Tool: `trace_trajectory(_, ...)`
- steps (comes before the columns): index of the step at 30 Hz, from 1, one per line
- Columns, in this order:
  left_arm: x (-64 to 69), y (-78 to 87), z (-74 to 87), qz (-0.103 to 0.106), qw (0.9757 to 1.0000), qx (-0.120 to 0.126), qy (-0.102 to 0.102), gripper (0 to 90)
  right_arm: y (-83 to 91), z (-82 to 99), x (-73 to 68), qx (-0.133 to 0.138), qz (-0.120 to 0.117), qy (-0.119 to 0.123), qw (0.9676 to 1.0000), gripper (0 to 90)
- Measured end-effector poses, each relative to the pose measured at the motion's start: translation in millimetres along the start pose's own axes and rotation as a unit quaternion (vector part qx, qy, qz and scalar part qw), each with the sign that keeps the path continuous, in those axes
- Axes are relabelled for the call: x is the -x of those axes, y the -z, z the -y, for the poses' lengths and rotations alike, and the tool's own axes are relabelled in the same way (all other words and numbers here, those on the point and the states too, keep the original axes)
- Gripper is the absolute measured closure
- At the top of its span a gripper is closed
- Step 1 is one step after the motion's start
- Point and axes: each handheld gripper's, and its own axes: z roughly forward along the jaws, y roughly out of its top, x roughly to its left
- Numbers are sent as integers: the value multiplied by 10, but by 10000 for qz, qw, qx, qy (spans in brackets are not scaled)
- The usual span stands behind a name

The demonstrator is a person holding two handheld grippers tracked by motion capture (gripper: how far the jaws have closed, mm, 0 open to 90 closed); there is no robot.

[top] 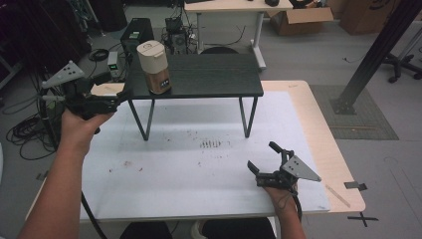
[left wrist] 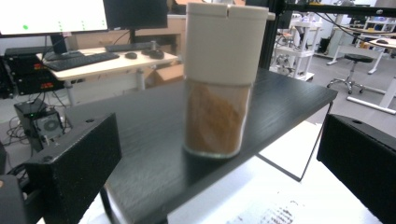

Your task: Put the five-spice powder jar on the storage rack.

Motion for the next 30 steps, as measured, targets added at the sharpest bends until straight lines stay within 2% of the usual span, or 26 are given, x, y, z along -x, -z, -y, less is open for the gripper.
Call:
trace_trajectory(3, 2, 92, 108, -4, 10000, 11, 0, 2, 0, 0, -1, 0, -5, 9, 10000, 0)
trace_trajectory(7, 16, 148, 219, -76, 9999, -69, -36, 2, 2, 0, -2, 13, -12, 12, 10000, 0)
trace_trajectory(10, 30, 181, 298, -71, 10000, -30, -37, 2, 2, 0, -2, 11, -17, 10, 10000, 0)
trace_trajectory(13, 39, 195, 354, 6, 10000, 27, -59, 2, 2, 0, -1, 13, -20, 9, 10000, 0)
trace_trajectory(15, 52, 199, 409, -40, 9999, 54, -93, 2, 3, 1, 0, 23, -19, 16, 10000, 0)
trace_trajectory(18, 59, 198, 536, -12, 10000, 79, -45, 2, 3, 1, 1, 23, -20, 10, 10000, 0)
trace_trajectory(20, 61, 196, 562, -8, 10000, 82, -33, 2, 3, 1, 0, 24, -19, 10, 10000, 0)
trace_trajectory(24, 71, 182, 746, -45, 9999, 45, -81, 2, 5, 1, -1, 23, -19, 12, 10000, 0)
trace_trajectory(26, 71, 184, 779, -39, 9999, 74, -89, 2, 4, 1, -1, 21, -20, 11, 10000, 0)
trace_trajectory(27, 74, 191, 846, -45, 9997, 200, -103, 2, 3, 1, 0, 16, -22, 9, 10000, 0)
trace_trajectory(30, 74, 201, 943, -37, 9992, 369, -130, 2, 3, 1, 0, 11, -24, 6, 10000, 0)
